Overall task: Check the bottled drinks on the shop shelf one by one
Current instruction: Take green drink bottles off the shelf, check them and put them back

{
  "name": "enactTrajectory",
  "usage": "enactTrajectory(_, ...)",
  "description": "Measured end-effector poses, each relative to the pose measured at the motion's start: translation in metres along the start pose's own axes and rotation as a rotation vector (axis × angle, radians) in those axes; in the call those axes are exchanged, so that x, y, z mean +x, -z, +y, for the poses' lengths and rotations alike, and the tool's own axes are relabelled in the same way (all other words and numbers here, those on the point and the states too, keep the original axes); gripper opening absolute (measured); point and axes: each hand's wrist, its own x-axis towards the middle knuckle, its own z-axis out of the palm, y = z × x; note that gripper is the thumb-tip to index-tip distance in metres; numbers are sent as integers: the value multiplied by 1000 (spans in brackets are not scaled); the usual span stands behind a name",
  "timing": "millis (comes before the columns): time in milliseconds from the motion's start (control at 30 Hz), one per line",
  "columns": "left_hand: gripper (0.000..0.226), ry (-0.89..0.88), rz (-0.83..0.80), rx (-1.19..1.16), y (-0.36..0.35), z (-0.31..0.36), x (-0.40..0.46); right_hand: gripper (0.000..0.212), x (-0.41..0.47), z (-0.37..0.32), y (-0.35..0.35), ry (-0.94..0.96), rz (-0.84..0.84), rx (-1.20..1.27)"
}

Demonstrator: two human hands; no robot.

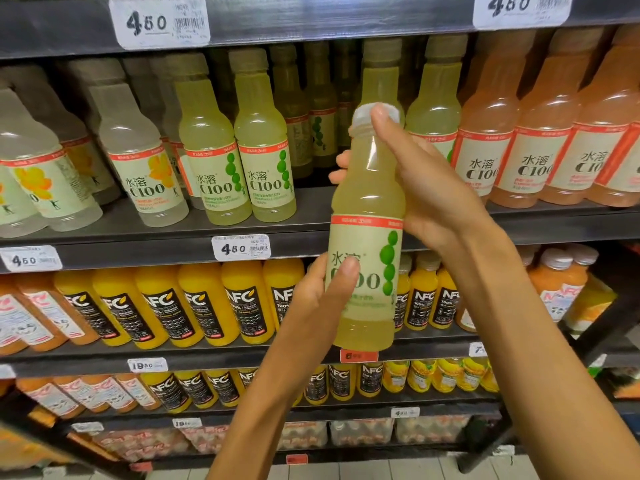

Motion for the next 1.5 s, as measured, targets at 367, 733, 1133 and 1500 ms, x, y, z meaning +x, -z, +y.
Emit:
enactTrajectory(367, 64, 198, -91, -603, 0, 22, -5, 40, 7, 20, 4, -286, -2, 283)
enactTrajectory(733, 54, 125, -183, -859, 6, 34, -5, 23, 11, 27, 4, -317, -55, 188)
enactTrajectory(1133, 36, -13, -1, -219, 0, 4, 6, 24, 1, 11, -5, 57, -95, 73)
enactTrajectory(1500, 53, -248, 58, -25, 4, -12, 23, 54, -24, 5, -13, 406, -263, -219)
